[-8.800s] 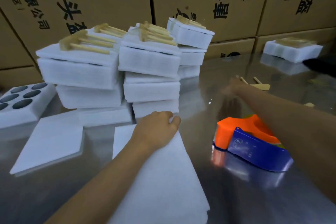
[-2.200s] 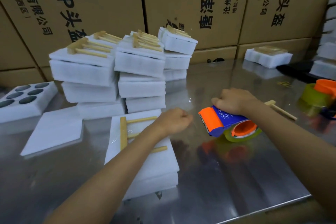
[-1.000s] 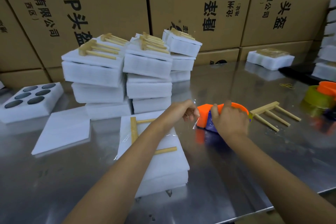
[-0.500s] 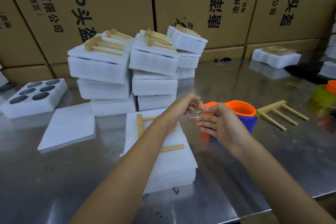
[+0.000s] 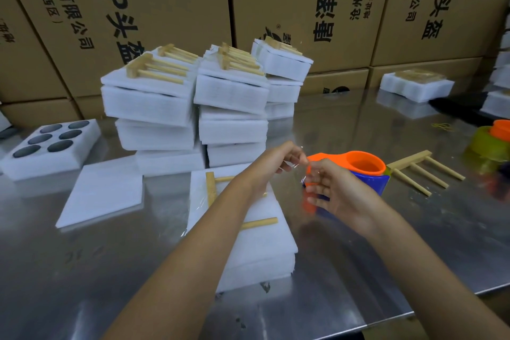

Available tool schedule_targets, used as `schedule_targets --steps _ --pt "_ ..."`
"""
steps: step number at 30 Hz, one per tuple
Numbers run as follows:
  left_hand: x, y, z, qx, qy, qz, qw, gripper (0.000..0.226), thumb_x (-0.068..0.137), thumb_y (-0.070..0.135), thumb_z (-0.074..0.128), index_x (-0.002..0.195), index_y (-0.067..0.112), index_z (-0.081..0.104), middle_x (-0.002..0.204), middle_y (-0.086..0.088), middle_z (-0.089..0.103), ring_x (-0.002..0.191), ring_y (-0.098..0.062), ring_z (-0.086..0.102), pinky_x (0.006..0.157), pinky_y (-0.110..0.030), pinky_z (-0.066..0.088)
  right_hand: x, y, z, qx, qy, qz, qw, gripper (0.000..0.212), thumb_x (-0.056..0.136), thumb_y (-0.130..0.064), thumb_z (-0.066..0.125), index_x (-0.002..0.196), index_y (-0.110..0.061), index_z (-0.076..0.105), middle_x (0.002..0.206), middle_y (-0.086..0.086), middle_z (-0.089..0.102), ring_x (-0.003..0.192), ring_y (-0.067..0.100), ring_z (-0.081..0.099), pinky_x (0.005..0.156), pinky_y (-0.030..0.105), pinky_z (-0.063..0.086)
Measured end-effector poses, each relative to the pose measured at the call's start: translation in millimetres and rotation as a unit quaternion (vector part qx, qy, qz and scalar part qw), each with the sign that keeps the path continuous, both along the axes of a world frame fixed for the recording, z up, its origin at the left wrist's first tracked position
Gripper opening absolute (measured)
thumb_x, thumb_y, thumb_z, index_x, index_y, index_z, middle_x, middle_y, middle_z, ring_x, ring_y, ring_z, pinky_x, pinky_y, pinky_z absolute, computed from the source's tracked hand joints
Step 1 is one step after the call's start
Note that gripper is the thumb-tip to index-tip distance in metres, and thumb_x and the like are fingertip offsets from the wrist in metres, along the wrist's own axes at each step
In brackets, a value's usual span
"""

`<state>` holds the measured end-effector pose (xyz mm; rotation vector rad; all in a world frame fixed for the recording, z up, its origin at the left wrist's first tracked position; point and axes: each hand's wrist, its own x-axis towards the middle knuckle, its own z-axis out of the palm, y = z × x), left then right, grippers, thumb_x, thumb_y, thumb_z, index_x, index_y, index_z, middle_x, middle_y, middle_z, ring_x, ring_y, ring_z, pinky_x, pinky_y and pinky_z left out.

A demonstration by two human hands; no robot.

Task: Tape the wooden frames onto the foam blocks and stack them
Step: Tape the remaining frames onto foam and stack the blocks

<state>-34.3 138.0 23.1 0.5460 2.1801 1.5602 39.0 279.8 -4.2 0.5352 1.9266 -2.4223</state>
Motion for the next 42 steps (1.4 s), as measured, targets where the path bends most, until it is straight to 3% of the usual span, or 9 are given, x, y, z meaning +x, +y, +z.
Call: schedule_targets --steps 5,8,12,16,21,24,30,38,42 --pt "-1 7 -5 -0.042 0.021 0.022 0.999 0.022 0.085 0.028 0.058 0.069 0.024 0.072 0.068 0.018 0.066 0.068 0.002 0.057 0.068 -0.015 0.042 3 5 -3 0.069 -0.018 -0.021 0.997 0.013 0.089 -0.019 0.069 0.084 -0.008 0.070 0.066 0.002 0.067 0.056 0.011 0.064 0.050 0.022 0.053" --pt "2 16 -11 -0.125 0.076 0.042 0.988 0.029 0.088 0.025 0.055 0.071 0.018 0.078 0.076 0.011 0.072 0.080 -0.009 0.061 0.071 -0.023 0.047 5 7 -8 0.170 -0.032 -0.027 0.985 0.017 0.090 -0.018 0.070 0.077 -0.007 0.068 0.059 0.002 0.063 0.045 0.008 0.058 0.044 0.020 0.049" --pt "-4 15 -15 -0.158 0.112 0.111 0.975 0.039 0.092 0.019 0.049 0.054 0.014 0.047 0.060 -0.001 0.048 0.060 -0.020 0.042 0.050 -0.026 0.033 8 4 -18 0.244 -0.037 -0.018 0.969 0.022 0.090 -0.011 0.064 0.069 -0.009 0.063 0.055 0.003 0.062 0.048 0.012 0.055 0.043 0.019 0.045" --pt "-8 11 -16 -0.063 0.081 0.117 0.988 0.023 0.095 0.015 0.049 0.083 0.025 0.065 0.086 0.002 0.059 0.088 -0.016 0.048 0.073 -0.022 0.039 9 -4 -28 0.280 -0.053 -0.017 0.958 0.024 0.094 -0.027 0.061 0.078 -0.008 0.063 0.072 0.009 0.069 0.053 0.011 0.058 0.042 0.019 0.043" --pt "-7 9 -11 0.028 0.035 0.141 0.989 0.030 0.096 0.009 0.049 0.115 0.019 0.070 0.124 -0.004 0.067 0.116 -0.019 0.059 0.098 -0.026 0.044 11 -23 -30 0.348 -0.051 -0.041 0.935 0.057 0.077 -0.068 0.064 0.062 -0.016 0.050 0.058 0.008 0.065 0.063 0.022 0.068 0.060 0.034 0.049" --pt "-2 3 0 0.135 0.030 0.191 0.972 0.022 0.098 0.012 0.047 0.105 0.020 0.067 0.113 -0.011 0.070 0.101 -0.019 0.063 0.093 -0.027 0.048 12 -35 -31 0.413 -0.070 -0.024 0.908 0.061 0.071 -0.078 0.061 0.067 -0.017 0.055 0.073 0.006 0.070 0.081 0.025 0.067 0.078 0.041 0.053" --pt "-2 -32 31 0.259 0.065 0.266 0.926 0.026 0.100 0.011 0.040 0.109 0.016 0.064 0.104 -0.012 0.073 0.089 -0.020 0.065 0.087 -0.032 0.052 15 -47 -37 0.452 -0.074 -0.057 0.887 0.064 0.074 -0.079 0.057 0.097 -0.020 0.053 0.101 -0.001 0.065 0.103 0.024 0.060 0.082 0.040 0.048" --pt "10 -136 -18 0.034 0.130 0.444 0.886 0.028 0.095 0.009 0.041 0.108 0.026 0.058 0.107 -0.001 0.066 0.091 -0.019 0.062 0.073 -0.028 0.047 18 -55 -44 0.483 -0.074 -0.064 0.870 0.052 0.084 -0.071 0.053 0.097 -0.021 0.049 0.106 0.002 0.063 0.104 0.026 0.058 0.083 0.039 0.047" --pt "17 -166 -64 -0.142 0.152 0.420 0.883 0.032 0.093 0.002 0.045 0.118 0.008 0.064 0.116 -0.015 0.065 0.109 -0.034 0.059 0.086 -0.030 0.042 17 -60 -44 0.497 -0.070 -0.057 0.863 0.046 0.090 -0.062 0.051 0.098 -0.017 0.048 0.112 0.007 0.062 0.108 0.031 0.056 0.091 0.042 0.047"
